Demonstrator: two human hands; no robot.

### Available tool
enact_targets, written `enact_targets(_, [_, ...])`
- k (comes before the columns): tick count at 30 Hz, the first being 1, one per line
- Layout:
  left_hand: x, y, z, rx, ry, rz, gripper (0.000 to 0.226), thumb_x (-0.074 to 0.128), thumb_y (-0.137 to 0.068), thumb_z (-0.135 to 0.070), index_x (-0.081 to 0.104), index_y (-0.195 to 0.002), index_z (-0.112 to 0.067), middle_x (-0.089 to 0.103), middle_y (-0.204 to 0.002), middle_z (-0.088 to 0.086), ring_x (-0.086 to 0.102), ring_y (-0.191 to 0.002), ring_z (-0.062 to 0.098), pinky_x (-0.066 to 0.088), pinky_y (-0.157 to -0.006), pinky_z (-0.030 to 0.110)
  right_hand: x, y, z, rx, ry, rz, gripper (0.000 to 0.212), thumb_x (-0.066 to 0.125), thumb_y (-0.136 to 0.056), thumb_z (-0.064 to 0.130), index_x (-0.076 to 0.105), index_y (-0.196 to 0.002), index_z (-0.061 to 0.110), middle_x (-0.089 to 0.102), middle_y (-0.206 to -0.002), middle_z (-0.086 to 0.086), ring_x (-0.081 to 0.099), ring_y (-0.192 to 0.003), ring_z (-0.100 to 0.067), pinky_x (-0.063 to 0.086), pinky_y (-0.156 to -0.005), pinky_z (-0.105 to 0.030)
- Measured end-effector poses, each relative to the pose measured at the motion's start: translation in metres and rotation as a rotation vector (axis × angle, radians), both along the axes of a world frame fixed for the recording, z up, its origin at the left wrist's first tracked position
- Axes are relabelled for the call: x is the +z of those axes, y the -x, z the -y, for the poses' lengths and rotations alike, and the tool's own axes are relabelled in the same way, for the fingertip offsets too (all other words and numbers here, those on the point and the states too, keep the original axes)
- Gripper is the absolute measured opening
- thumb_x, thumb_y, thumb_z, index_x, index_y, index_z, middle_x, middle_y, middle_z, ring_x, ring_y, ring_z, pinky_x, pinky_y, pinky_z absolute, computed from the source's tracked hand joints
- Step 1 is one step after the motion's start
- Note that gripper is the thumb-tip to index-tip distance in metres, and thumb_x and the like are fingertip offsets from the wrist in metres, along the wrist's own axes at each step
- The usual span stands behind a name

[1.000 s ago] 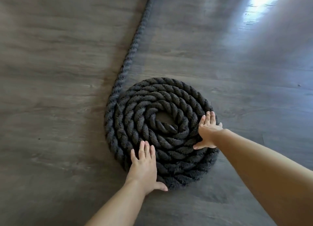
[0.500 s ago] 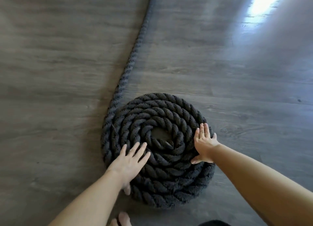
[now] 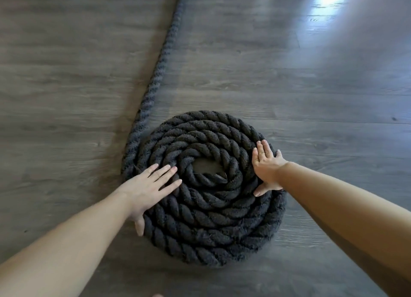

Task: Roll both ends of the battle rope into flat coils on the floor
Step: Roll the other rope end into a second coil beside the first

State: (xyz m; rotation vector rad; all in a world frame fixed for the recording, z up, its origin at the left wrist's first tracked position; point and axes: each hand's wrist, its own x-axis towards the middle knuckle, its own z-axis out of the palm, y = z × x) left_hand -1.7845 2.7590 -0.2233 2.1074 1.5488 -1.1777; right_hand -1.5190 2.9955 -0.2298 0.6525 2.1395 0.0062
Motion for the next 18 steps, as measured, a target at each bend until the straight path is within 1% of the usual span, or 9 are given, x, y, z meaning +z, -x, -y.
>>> enact_targets(3, [-0.004, 0.005, 0.001, 0.066, 0.008, -0.01, 0.162, 0.054, -0.048, -0.101, -0.043, -0.141, -0.01, -0.046, -0.151, 0.017, -0.024, -0.147, 0.047, -0.007, -0.121, 0.059, 0.002, 0.008, -0.01, 0.016, -0.029, 0.001, 0.141, 0.063, -0.072, 0.077, -0.018, -0.149, -0.009, -0.024, -0.158, -0.028, -0.022, -0.146, -0.043, 0.014, -0.116, -0.066])
enact_targets(5, [-0.006, 0.005, 0.0, 0.093, 0.008, -0.013, 0.162, 0.048, -0.046, -0.104, -0.043, -0.14, -0.009, -0.049, -0.149, 0.015, -0.02, -0.147, 0.051, -0.003, -0.121, 0.059, 0.004, 0.01, -0.018, 0.0, -0.04, -0.035, 0.142, 0.067, -0.07, 0.075, -0.018, -0.151, -0.005, -0.025, -0.159, -0.022, -0.023, -0.148, -0.037, 0.015, -0.115, -0.067])
enact_targets(8, [-0.006, 0.001, -0.004, 0.147, 0.005, -0.006, 0.164, 0.054, -0.046, -0.101, -0.039, -0.144, -0.008, -0.047, -0.152, 0.014, -0.015, -0.148, 0.052, 0.002, -0.12, 0.06, 0.004, 0.012, -0.027, -0.066, -0.035, -0.111, 0.142, 0.073, -0.069, 0.07, -0.019, -0.153, 0.004, -0.026, -0.162, -0.011, -0.023, -0.149, -0.029, 0.012, -0.115, -0.068])
enact_targets(11, [-0.002, -0.002, -0.007, 0.175, 0.002, -0.003, 0.166, 0.058, -0.045, -0.099, -0.038, -0.144, -0.008, -0.044, -0.155, 0.012, -0.011, -0.148, 0.053, 0.008, -0.118, 0.064, 0.006, 0.013, -0.024, -0.189, -0.024, -0.166, 0.14, 0.08, -0.068, 0.062, -0.019, -0.155, 0.012, -0.027, -0.162, -0.001, -0.02, -0.15, -0.028, 0.01, -0.115, -0.069])
enact_targets(12, [-0.002, -0.001, -0.007, 0.18, 0.001, -0.005, 0.166, 0.059, -0.045, -0.099, -0.038, -0.144, -0.008, -0.044, -0.155, 0.011, -0.011, -0.148, 0.052, 0.008, -0.117, 0.066, 0.006, 0.012, -0.02, -0.266, -0.016, -0.186, 0.138, 0.082, -0.069, 0.057, -0.017, -0.156, 0.014, -0.027, -0.162, 0.001, -0.018, -0.151, -0.03, 0.01, -0.115, -0.069])
enact_targets(14, [-0.001, -0.001, -0.007, 0.192, 0.001, -0.007, 0.166, 0.059, -0.045, -0.099, -0.038, -0.145, -0.008, -0.044, -0.155, 0.009, -0.012, -0.149, 0.052, 0.006, -0.114, 0.071, 0.007, 0.011, -0.011, -0.497, 0.013, -0.237, 0.133, 0.085, -0.073, 0.044, -0.014, -0.157, 0.014, -0.025, -0.163, 0.0, -0.011, -0.152, -0.032, 0.014, -0.113, -0.067])
enact_targets(16, [0.001, -0.002, -0.007, 0.208, 0.006, -0.01, 0.166, 0.058, -0.045, -0.1, -0.038, -0.145, -0.009, -0.046, -0.155, 0.008, -0.013, -0.149, 0.051, 0.007, -0.112, 0.074, 0.01, 0.015, 0.002, -0.823, 0.039, -0.336, 0.119, 0.082, -0.08, 0.032, -0.005, -0.158, 0.009, -0.015, -0.164, -0.012, 0.001, -0.151, -0.037, 0.022, -0.116, -0.057])
enact_targets(17, [0.001, -0.002, -0.007, 0.219, 0.009, -0.005, 0.166, 0.059, -0.045, -0.099, -0.039, -0.145, -0.009, -0.046, -0.154, 0.007, -0.013, -0.149, 0.05, 0.008, -0.111, 0.076, 0.013, 0.019, 0.012, -0.97, 0.026, -0.383, 0.112, 0.08, -0.083, 0.035, 0.001, -0.158, 0.005, -0.008, -0.164, -0.018, 0.007, -0.15, -0.04, 0.025, -0.117, -0.052])
enact_targets(18, [0.002, -0.003, -0.007, 0.236, 0.012, 0.005, 0.166, 0.06, -0.045, -0.099, -0.039, -0.144, -0.01, -0.046, -0.154, 0.005, -0.014, -0.149, 0.049, 0.01, -0.11, 0.076, 0.015, 0.023, 0.024, -1.088, 0.015, -0.392, 0.112, 0.077, -0.083, 0.044, 0.004, -0.157, 0.002, -0.003, -0.162, -0.022, 0.01, -0.149, -0.042, 0.025, -0.118, -0.051])
